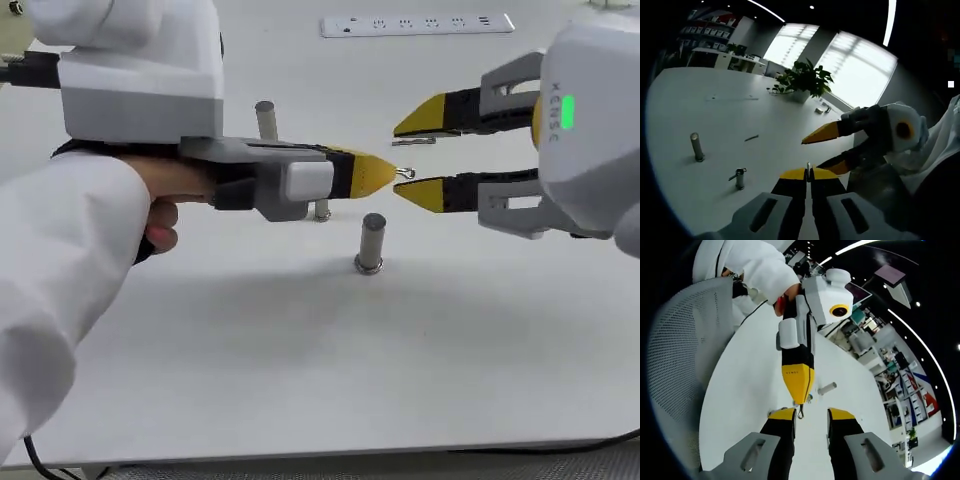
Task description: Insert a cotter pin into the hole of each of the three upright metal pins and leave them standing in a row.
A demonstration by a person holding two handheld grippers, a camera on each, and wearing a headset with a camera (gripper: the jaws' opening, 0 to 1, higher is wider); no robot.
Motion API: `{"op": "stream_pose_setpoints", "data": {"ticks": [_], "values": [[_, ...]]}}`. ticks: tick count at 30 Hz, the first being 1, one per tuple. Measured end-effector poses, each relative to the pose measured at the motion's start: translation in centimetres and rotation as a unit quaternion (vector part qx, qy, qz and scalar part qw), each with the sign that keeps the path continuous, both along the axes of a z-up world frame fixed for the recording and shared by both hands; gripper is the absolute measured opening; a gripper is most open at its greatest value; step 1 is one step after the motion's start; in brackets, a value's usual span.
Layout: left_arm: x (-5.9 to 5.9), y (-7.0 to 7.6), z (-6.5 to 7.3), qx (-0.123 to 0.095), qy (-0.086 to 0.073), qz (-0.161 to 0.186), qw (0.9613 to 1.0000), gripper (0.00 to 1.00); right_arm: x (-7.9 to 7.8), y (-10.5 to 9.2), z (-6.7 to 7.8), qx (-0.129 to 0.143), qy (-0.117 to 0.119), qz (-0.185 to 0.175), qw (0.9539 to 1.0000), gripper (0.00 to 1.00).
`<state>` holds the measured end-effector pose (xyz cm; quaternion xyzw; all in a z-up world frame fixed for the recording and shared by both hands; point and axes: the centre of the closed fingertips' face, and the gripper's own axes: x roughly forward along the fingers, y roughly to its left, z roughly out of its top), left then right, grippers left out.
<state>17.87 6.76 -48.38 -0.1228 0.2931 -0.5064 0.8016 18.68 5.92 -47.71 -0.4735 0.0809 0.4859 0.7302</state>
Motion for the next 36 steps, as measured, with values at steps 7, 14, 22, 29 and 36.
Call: {"op": "stream_pose_setpoints", "data": {"ticks": [7, 14, 22, 29, 36], "values": [[-0.7, 0.6, -0.4, 0.034, -0.045, -0.026, 0.9981, 0.00, -0.3, -1.0, -1.6, 0.068, 0.139, -0.048, 0.9868, 0.25], [-1.9, 0.8, -0.6, 0.075, -0.103, -0.078, 0.9888, 0.00, -1.6, -0.5, -1.8, 0.150, 0.278, -0.034, 0.9483, 0.19], [-4.1, -0.1, -0.1, 0.088, -0.177, -0.150, 0.9686, 0.00, -3.4, -0.2, -3.0, 0.138, 0.340, 0.008, 0.9303, 0.13], [-4.8, -0.4, 0.0, 0.093, -0.203, -0.182, 0.9576, 0.00, -4.2, 0.2, -3.6, 0.136, 0.361, 0.019, 0.9223, 0.06], [-5.3, -0.5, 0.0, 0.093, -0.217, -0.201, 0.9507, 0.00, -6.4, 0.9, -3.3, 0.135, 0.371, 0.031, 0.9184, 0.00]]}}
